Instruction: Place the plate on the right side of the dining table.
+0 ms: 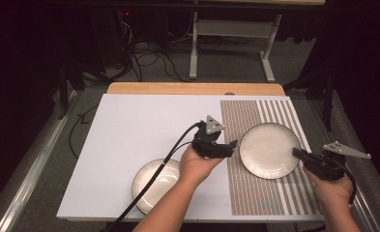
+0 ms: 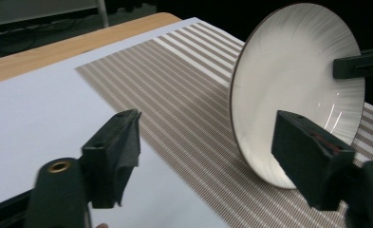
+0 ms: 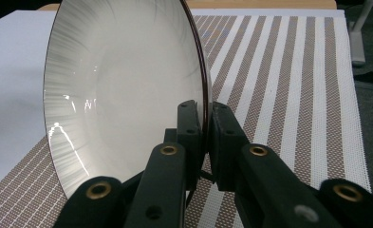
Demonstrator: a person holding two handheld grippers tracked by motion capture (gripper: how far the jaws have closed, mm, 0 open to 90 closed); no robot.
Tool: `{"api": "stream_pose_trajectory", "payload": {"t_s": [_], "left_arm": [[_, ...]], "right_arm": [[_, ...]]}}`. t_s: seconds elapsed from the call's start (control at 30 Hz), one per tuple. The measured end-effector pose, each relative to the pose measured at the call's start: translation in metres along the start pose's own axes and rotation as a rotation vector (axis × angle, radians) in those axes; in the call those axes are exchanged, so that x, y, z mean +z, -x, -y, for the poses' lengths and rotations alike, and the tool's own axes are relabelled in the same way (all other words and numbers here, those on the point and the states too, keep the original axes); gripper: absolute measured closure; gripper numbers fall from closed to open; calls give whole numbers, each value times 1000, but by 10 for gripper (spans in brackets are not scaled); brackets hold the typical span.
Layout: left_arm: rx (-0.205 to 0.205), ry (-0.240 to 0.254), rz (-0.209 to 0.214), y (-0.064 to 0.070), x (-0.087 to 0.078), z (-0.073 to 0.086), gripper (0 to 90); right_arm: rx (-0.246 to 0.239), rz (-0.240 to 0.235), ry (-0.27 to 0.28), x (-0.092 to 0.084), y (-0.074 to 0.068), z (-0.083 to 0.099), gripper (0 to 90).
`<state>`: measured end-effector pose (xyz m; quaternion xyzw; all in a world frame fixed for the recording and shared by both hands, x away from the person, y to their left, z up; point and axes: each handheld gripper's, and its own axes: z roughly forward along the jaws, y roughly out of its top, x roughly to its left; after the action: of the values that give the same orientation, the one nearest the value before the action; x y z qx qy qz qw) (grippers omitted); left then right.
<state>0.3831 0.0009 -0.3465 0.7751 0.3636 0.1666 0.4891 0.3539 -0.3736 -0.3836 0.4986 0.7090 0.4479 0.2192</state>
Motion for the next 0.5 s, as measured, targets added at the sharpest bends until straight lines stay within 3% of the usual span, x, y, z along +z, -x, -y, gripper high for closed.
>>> {"api": "stream_pose_trajectory", "payload": {"t_s": [0.3,0.5], "left_arm": [[-24,34,-76,-32,-49,18,84],[-58,64,-104,-58,-76,39,3]], "right_arm": [[6,24,-20,5,1,-2,852],[6,32,-32,9,2,-2,844]]}}
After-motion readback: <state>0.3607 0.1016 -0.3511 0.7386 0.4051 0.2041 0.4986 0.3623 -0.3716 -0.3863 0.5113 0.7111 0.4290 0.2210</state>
